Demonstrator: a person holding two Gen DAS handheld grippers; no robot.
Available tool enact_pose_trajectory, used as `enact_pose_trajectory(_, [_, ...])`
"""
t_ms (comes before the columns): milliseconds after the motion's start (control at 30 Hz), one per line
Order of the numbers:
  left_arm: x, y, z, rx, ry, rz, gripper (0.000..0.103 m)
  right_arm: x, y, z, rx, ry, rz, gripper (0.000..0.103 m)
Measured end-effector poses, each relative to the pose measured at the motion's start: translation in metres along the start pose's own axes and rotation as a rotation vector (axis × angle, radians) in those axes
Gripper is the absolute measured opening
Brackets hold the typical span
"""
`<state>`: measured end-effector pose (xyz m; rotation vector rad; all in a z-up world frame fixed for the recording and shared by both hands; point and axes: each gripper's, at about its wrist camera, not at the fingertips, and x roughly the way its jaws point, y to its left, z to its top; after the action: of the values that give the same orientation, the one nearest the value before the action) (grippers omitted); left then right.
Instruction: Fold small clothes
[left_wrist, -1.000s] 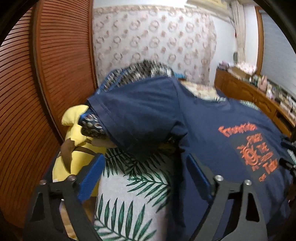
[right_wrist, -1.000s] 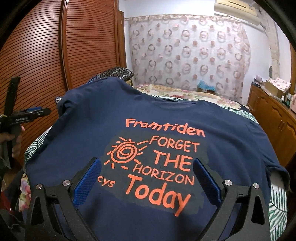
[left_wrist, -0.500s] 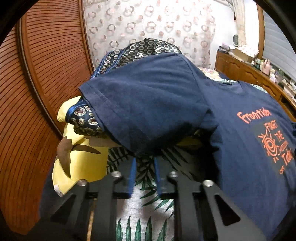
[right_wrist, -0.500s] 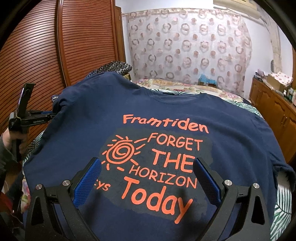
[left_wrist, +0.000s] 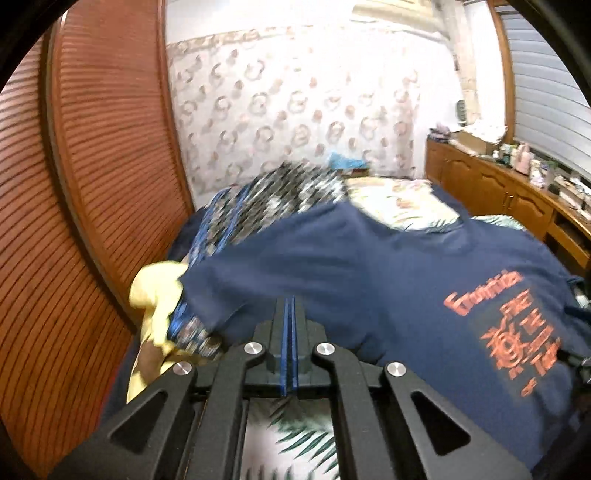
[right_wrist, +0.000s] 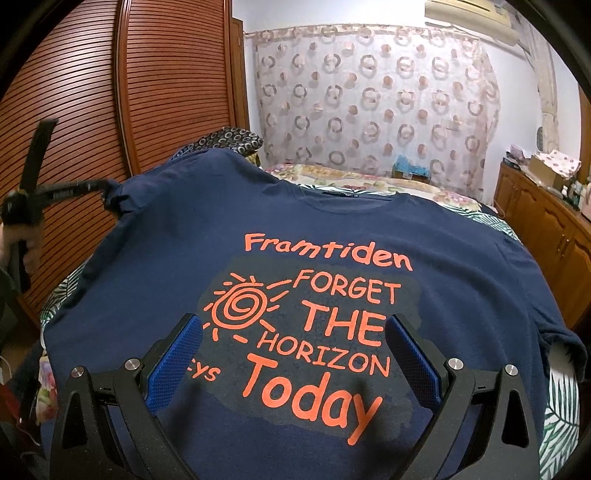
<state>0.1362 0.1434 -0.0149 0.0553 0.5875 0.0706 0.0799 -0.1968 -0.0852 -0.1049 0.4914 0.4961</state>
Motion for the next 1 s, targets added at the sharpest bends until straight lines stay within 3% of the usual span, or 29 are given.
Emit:
enact_pose_trajectory(167, [-0.005, -0.028, 0.028, 0.030, -0.035, -0.069, 0.001, -0.003, -0.003, 0.001, 0.004, 0.000, 0.000, 0.099])
enact_pose_trajectory(300, [-0.013, -0.033, 0.034, 0.047, -0.036, -0.043, 0.004, -0.004, -0.004, 0.001, 0.003, 0.002, 0.003, 0.099])
enact_pose_trajectory(333, [-0.013, -0.032, 0.032, 0.060, -0.026, -0.029, 0.010, -0.004, -0.004, 0.001, 0.003, 0.003, 0.003, 0.099])
enact_pose_trajectory(400, [-0.014, -0.026, 0.019, 0.082, -0.017, -0.009, 0.045, -0.004, -0.003, 0.000, 0.002, 0.002, 0.005, 0.099])
enact_pose_trajectory(467, [-0.013, -0.018, 0.004, 0.099, 0.007, -0.014, 0.061, -0.004, -0.004, 0.001, 0.002, 0.001, 0.005, 0.099])
enact_pose_trajectory(500, [-0.008, -0.013, -0.007, 0.102, 0.034, -0.007, 0.064, -0.004, -0.005, 0.001, 0.002, 0.000, 0.004, 0.099])
enact_pose_trajectory(700, [0.033, 0.005, -0.060, 0.121, 0.183, 0.023, 0.064, -0.003, -0.004, 0.001, -0.002, 0.004, 0.002, 0.099])
enact_pose_trajectory(800, [0.046, 0.002, -0.065, 0.144, 0.185, 0.044, 0.062, -0.003, -0.004, 0.001, -0.002, 0.006, 0.003, 0.099])
enact_pose_trajectory(833, [0.047, 0.001, -0.064, 0.148, 0.178, 0.052, 0.057, -0.003, -0.004, 0.000, -0.002, 0.007, 0.002, 0.099])
enact_pose_trajectory(867, [0.048, 0.002, -0.063, 0.142, 0.170, 0.057, 0.040, -0.003, -0.004, 0.000, -0.002, 0.007, 0.002, 0.099])
enact_pose_trajectory(900, [0.047, 0.004, -0.062, 0.125, 0.163, 0.049, 0.015, -0.003, -0.004, 0.000, -0.002, 0.007, 0.002, 0.099])
enact_pose_trajectory(1000, [0.035, 0.008, -0.053, 0.104, 0.130, 0.065, 0.008, -0.003, -0.003, 0.001, -0.002, 0.007, 0.002, 0.099])
